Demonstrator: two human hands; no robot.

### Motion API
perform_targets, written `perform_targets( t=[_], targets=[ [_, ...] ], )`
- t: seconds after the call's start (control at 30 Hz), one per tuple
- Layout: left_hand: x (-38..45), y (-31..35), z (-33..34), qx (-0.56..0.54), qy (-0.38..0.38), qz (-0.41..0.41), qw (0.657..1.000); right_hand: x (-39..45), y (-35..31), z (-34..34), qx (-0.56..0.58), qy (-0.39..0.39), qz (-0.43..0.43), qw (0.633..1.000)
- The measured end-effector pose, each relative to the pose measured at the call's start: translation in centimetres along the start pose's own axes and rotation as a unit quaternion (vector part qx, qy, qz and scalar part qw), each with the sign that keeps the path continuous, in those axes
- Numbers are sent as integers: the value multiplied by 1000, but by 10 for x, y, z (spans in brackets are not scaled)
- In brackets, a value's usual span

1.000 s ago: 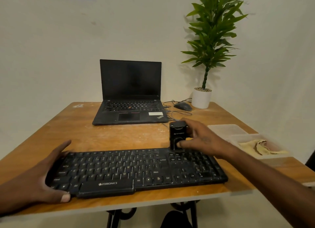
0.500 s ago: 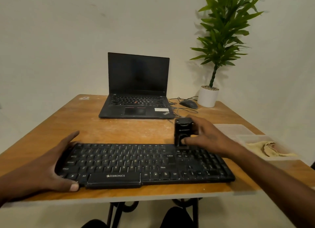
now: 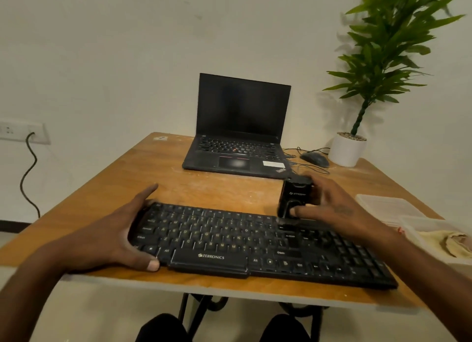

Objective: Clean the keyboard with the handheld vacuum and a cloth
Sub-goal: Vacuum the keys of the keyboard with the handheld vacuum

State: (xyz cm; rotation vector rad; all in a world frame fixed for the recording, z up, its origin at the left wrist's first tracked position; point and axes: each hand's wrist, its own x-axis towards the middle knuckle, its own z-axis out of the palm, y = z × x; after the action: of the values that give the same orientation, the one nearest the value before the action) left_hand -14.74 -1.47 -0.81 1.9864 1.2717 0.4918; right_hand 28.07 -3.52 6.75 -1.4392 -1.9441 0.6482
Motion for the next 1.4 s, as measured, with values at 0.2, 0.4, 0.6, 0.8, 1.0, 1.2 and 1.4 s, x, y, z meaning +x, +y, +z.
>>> perform_targets(
  t=[0.2, 0.4, 0.6, 0.8, 1.0, 1.2, 1.4],
  targets=[
    [-5, 6, -2, -6, -5, -7, 1000, 33, -29, 53, 26, -26, -35, 999],
    [-4, 6, -3, -1, -9, -4, 1000, 59, -60, 95, 44, -44, -79, 995],
    [-4, 2, -2, 4, -5, 3, 1000, 54, -45, 74, 54, -48, -23, 997],
    [-2, 3, -2, 9, 2, 10, 1000, 52, -49, 83, 89, -35, -25, 995],
    [-4, 5, -2, 3, 1, 8, 1000, 84, -89, 145, 83, -52, -102, 990],
    [-4, 9, -2, -10, 12, 31, 999, 98, -107, 173, 91, -41, -128, 987],
    [-8, 7, -9, -59, -18, 40, 997, 98, -108, 174, 86, -41, -131, 987]
  ],
)
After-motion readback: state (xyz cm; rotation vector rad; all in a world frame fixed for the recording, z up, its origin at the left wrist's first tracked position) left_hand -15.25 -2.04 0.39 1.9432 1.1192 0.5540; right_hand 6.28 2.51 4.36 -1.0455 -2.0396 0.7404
